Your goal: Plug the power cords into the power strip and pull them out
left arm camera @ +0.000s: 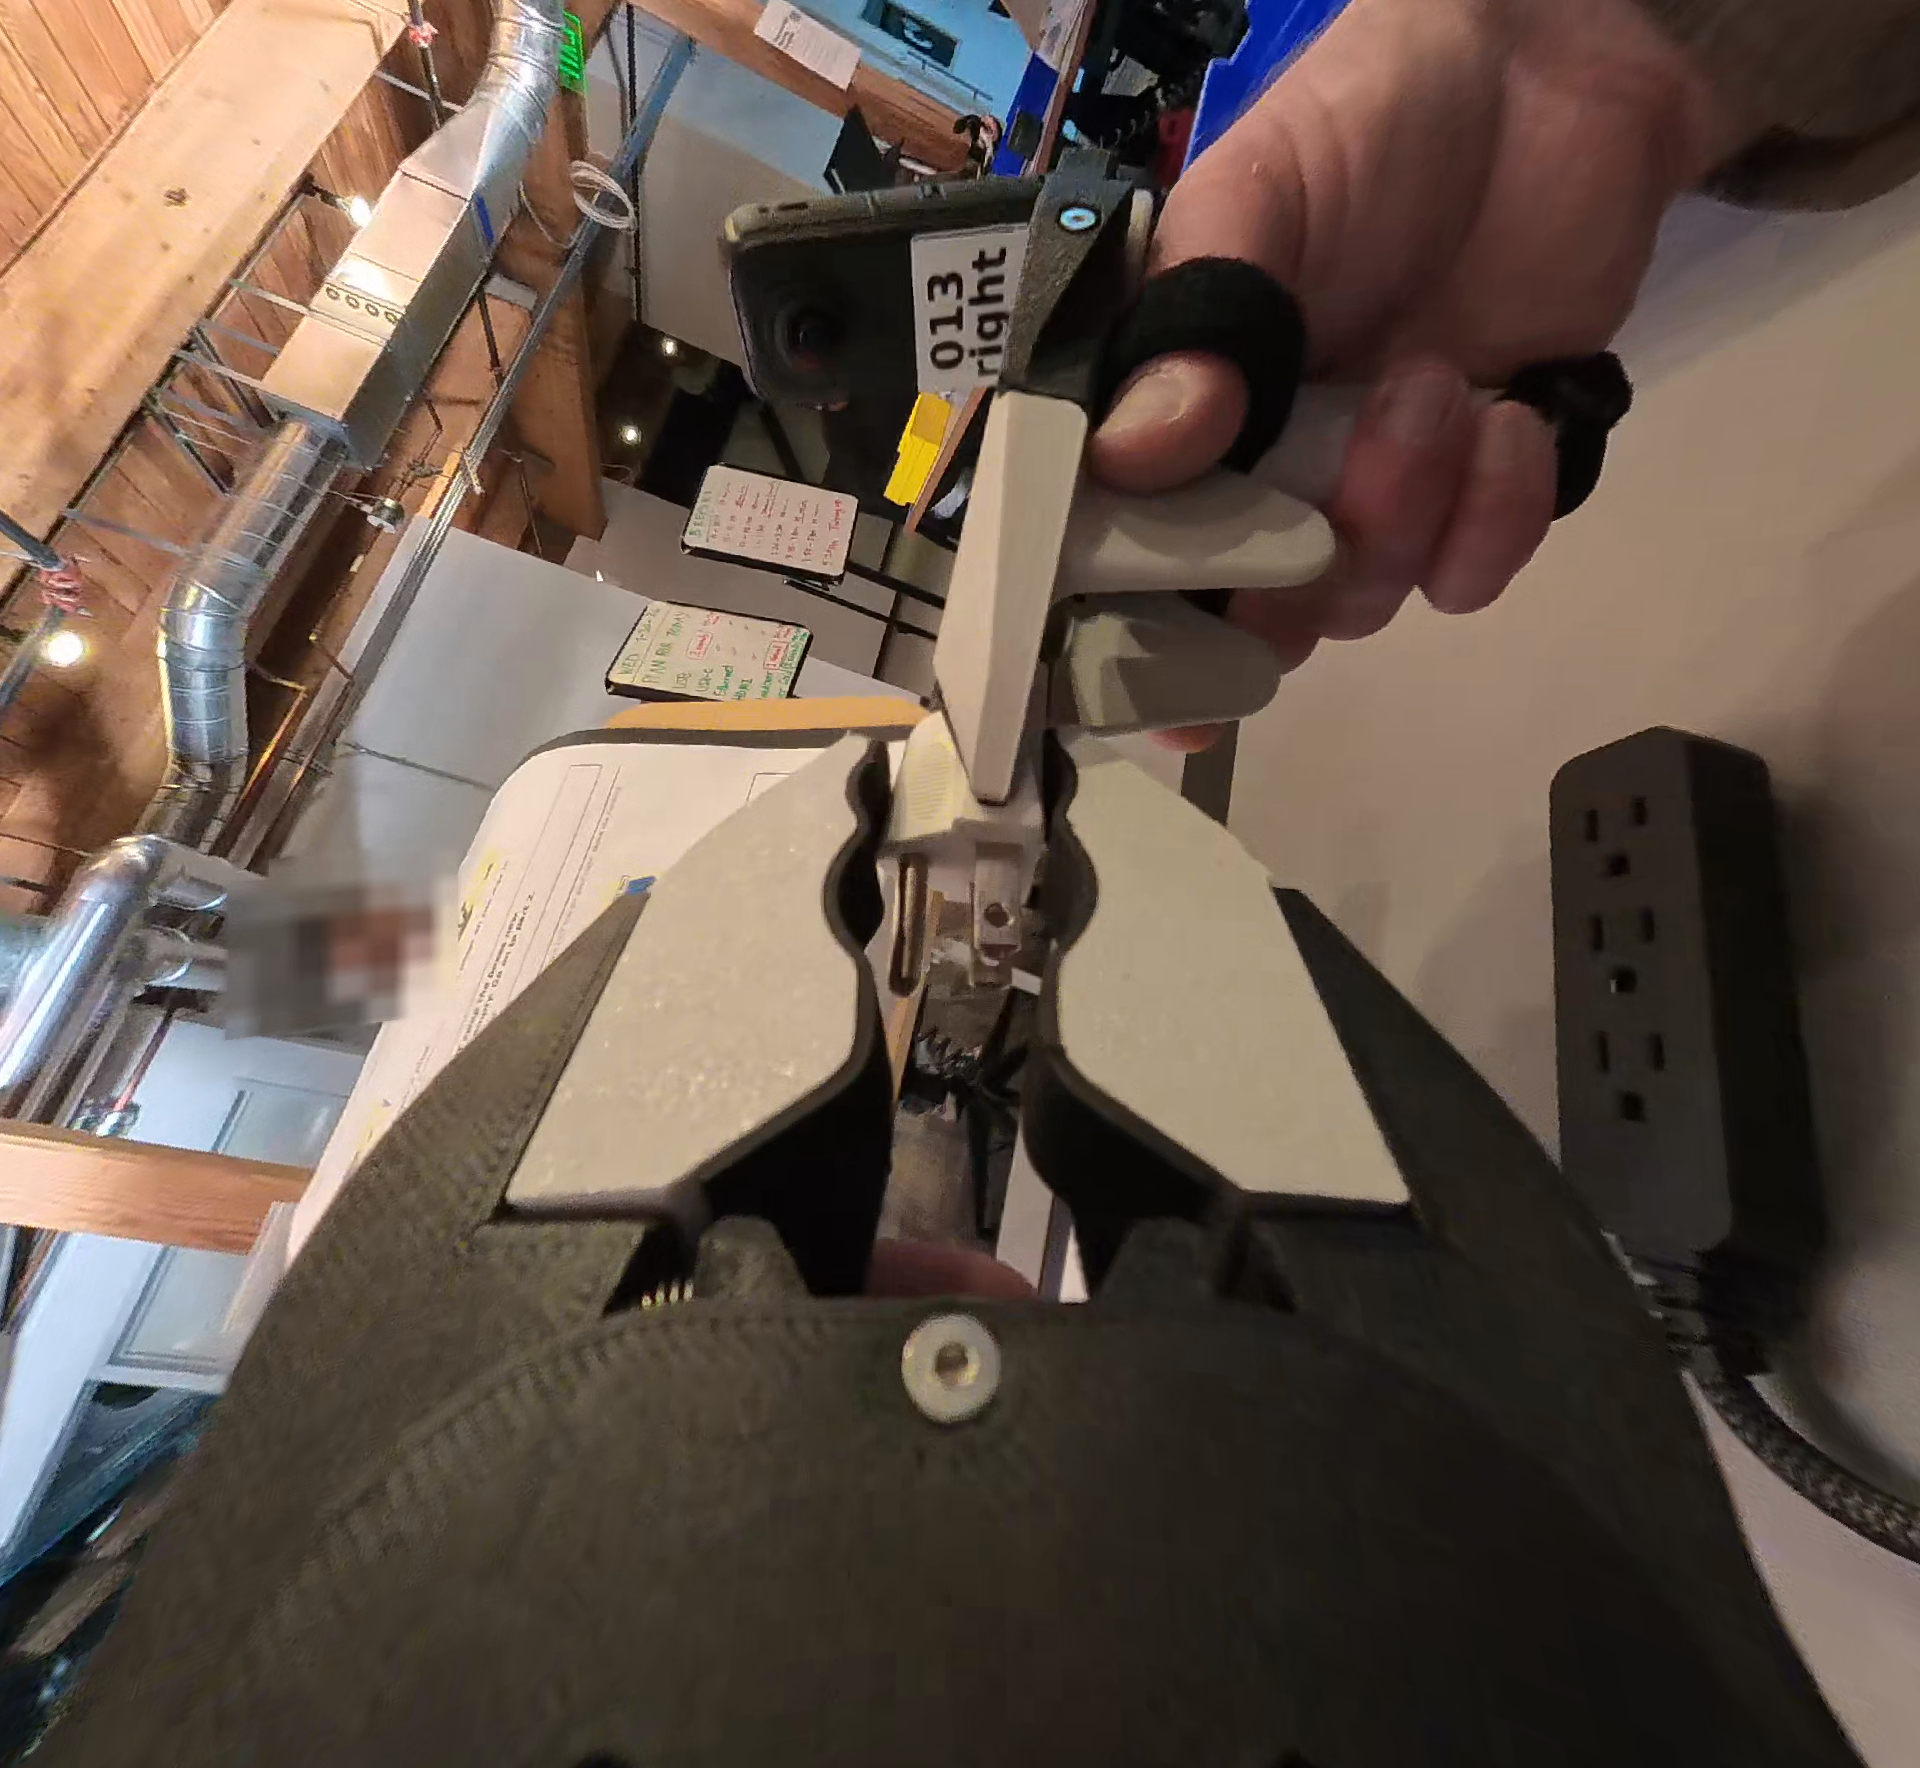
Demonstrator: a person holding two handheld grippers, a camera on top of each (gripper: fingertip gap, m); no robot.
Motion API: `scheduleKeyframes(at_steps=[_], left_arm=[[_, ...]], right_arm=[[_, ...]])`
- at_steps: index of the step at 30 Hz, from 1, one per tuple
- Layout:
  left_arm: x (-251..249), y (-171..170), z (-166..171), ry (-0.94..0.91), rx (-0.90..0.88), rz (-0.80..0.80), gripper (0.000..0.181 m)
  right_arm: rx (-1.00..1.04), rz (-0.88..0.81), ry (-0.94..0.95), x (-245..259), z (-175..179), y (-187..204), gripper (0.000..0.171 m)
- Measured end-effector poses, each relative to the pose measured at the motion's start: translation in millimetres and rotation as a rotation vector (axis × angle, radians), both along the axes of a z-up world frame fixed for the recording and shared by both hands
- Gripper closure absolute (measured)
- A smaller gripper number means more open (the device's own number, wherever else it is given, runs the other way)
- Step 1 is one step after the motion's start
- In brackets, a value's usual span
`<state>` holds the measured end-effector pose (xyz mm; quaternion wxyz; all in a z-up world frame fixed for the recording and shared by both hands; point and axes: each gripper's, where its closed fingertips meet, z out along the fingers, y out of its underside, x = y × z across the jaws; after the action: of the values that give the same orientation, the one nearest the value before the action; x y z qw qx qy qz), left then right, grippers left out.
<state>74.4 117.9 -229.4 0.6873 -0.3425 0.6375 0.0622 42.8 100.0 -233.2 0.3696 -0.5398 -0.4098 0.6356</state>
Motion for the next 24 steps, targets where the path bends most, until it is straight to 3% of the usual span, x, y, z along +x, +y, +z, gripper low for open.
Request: scheduleKeyframes(at_steps=[4, 8, 12, 14, 16, 18, 22, 24], left_arm=[[1, -8, -1, 0.021, -0.085, -0.025, 0.156], [1, -18, -4, 0.042, -0.199, -0.077, 0.156], [4, -29, -9, 0.077, -0.281, -0.117, 0.156], [8, -34, -9, 0.059, -0.305, -0.158, 0.156], [15, -34, -11, 0.04, -0.324, -0.155, 0.156], [11, -30, 0, -0.046, -0.369, -0.173, 0.156], [-2, -23, -5, -0.026, -0.449, -0.182, 0.156], [1, -27, -14, 0.041, -0.435, -0.18, 0.156]], right_arm=[[-0.027, 0.046, 0.0, 1, 2, -7, 0.148], [0.01, 0.07, -0.04, -1, -4, -13, 0.135], [0.005, 0.181, -0.01, 3, -7, -27, 0.141], [-0.027, 0.176, 0.012, 4, -11, -24, 0.116], [-0.042, 0.213, 0.049, 12, -13, -25, 0.111], [-0.056, 0.227, 0.003, 16, -30, -25, 0.089], [-0.079, 0.205, 0.055, 13, -27, -18, 0.08], [-0.082, 0.206, 0.137, 12, -9, -18, 0.082]])
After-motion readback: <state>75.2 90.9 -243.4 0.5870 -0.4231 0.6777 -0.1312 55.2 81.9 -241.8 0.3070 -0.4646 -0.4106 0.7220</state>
